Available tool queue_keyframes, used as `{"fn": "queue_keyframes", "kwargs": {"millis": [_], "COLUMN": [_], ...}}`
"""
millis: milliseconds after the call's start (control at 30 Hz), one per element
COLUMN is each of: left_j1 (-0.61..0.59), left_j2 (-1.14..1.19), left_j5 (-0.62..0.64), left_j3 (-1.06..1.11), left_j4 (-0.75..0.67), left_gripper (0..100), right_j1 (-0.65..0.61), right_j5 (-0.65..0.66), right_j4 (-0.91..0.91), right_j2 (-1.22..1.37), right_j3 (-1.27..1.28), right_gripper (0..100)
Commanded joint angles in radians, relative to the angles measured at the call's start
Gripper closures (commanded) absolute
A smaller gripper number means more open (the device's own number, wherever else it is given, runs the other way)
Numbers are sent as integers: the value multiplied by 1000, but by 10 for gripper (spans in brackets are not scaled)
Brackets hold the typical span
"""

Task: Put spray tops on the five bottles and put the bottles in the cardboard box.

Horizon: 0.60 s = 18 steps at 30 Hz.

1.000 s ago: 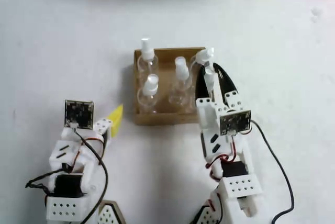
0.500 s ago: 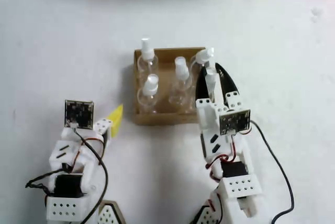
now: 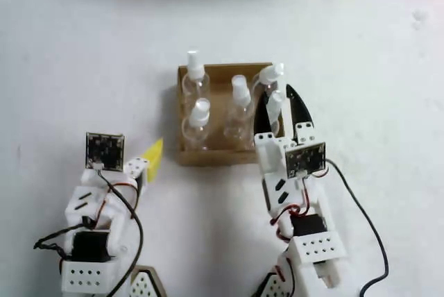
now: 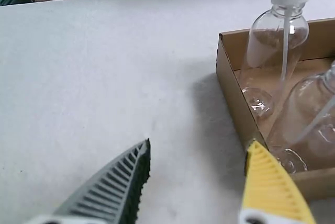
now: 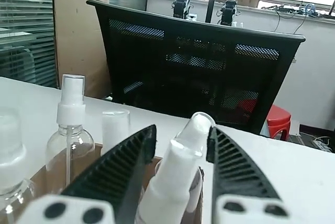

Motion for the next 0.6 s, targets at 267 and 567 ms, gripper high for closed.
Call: {"fn": "queue_keyframes", "kwargs": {"millis": [267, 567], "left_j1": [12, 12], "left_j2": [-5, -5], "left_j5": [-14, -14], "left_j3": [-11, -11], "left_j4": [-11, -9], "left_gripper": [733, 733], "right_j1": [-58, -51], "right_j5": [-5, -6], "right_j4": [62, 65], "right_j2": [-13, -15], "right_j3": [-37, -57], "right_gripper": [971, 916]}}
